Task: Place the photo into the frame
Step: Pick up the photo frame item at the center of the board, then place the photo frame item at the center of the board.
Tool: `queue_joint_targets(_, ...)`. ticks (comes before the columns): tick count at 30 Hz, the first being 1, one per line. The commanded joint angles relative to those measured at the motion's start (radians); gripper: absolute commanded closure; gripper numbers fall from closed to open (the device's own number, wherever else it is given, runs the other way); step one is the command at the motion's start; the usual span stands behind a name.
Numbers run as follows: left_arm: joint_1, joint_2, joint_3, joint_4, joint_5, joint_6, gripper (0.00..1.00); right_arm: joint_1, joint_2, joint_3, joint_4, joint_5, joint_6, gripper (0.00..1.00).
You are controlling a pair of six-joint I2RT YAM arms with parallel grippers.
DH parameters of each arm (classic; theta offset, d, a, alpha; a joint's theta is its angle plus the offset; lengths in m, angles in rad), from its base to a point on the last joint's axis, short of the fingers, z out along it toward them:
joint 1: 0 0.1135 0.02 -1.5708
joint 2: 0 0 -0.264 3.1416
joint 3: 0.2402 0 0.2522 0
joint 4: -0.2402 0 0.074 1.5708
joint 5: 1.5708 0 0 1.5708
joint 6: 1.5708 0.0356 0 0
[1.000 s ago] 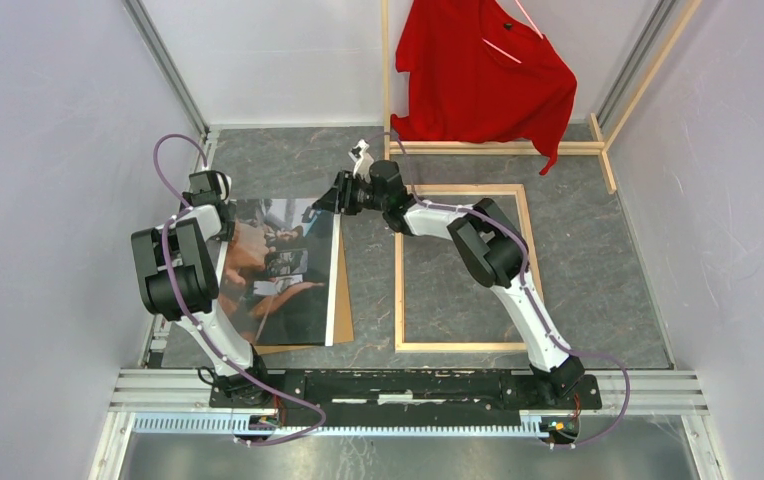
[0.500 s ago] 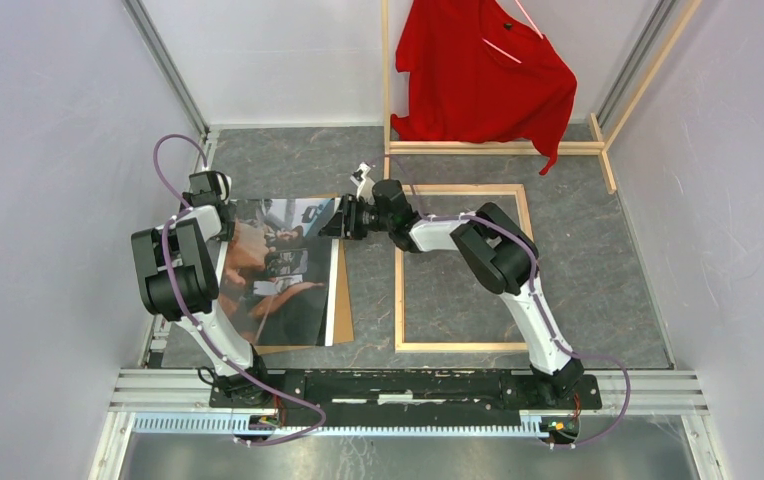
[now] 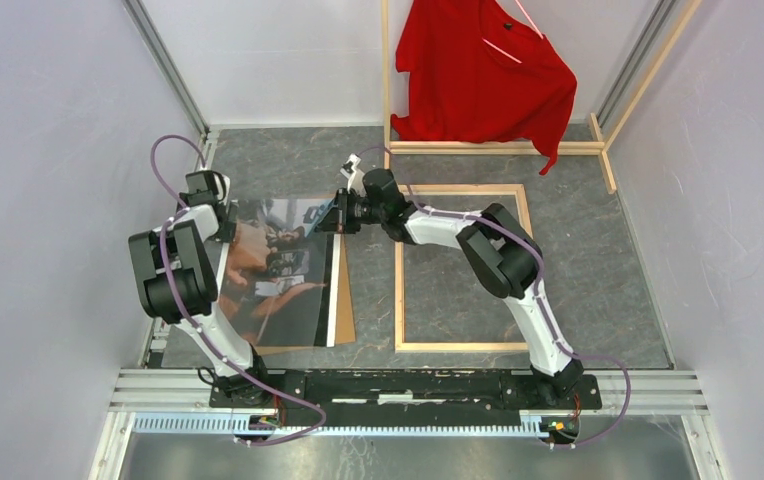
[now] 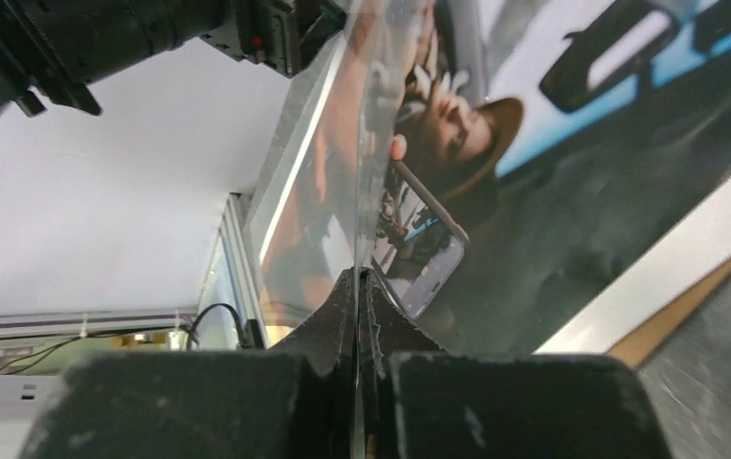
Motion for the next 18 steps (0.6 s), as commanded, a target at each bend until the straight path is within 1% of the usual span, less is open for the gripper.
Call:
queue_joint_targets(1,0.016,-0.042,0.060,-0.215,0.153,-0.012,0.00,-0.050,-0.158,0.054,-0.153,-0.016,-0.129,1.00)
queue_joint_targets(5,0.013,-0.097,0.156,-0.344,0.223,0.003,0.00,-0.141,-0.326,0.006,-0.366,-0.079,-0.238,1.00)
queue_joint_targets(8,-0.046,-0.138,0.214,-0.408,0.241,0.006,0.00,-0.224,-0.490,-0.106,-0.525,-0.093,-0.346,1.00)
queue_joint_targets(10,-0.117,-0.166,0.232,-0.435,0.232,0.004,0.00,-0.290,-0.586,-0.189,-0.593,-0.093,-0.399,1.00)
queue_joint_targets(12,-0.203,-0.184,0.255,-0.465,0.232,-0.012,0.00,-0.366,-0.683,-0.239,-0.725,-0.061,-0.488,1.00)
queue_joint_targets(14,-0.299,-0.188,0.284,-0.498,0.237,-0.028,0.00,-0.451,-0.766,-0.299,-0.802,-0.044,-0.545,1.00)
queue_joint_targets(16,-0.382,-0.176,0.314,-0.524,0.252,-0.040,0.00,-0.530,-0.822,-0.345,-0.864,-0.030,-0.600,1.00)
queue_joint_targets(18,-0.450,-0.154,0.335,-0.536,0.265,-0.042,0.00,-0.574,-0.844,-0.353,-0.950,0.037,-0.664,1.00)
